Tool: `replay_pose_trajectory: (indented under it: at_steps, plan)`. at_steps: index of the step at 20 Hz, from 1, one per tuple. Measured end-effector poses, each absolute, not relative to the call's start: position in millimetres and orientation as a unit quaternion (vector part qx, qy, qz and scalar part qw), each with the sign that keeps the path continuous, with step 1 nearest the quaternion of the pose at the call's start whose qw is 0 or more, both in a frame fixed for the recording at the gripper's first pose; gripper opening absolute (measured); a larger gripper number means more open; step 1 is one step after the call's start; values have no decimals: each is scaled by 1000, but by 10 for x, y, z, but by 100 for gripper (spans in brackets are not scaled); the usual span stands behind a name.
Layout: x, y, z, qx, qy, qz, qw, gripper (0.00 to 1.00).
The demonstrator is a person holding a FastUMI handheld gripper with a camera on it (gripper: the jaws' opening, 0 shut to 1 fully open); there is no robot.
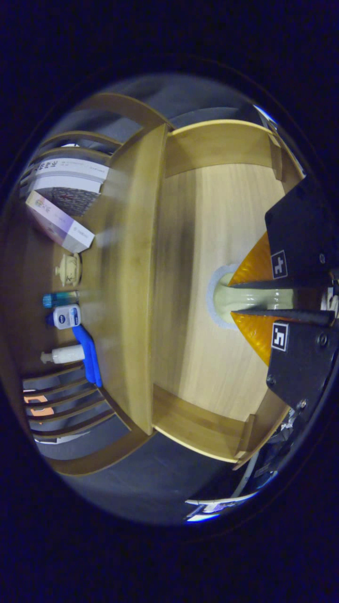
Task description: Pull open the drawer, take out the items inside it, and place them on the countertop above the cabinet.
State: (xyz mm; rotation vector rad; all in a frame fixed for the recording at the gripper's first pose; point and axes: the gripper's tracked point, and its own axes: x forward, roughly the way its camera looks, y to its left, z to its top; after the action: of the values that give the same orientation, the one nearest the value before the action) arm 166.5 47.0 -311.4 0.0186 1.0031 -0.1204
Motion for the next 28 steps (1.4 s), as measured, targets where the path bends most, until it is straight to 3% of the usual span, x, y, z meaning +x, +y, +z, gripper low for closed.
replay_pose_trajectory:
  at_steps: [7,16,28]
  plan:
    - [1767,407,-2479,-14,441,-50,896,20]
    - [2412,265,-1989,-13,414,-66,908,21]
    - [3288,115,-2153,-23,417,-105,903,20]
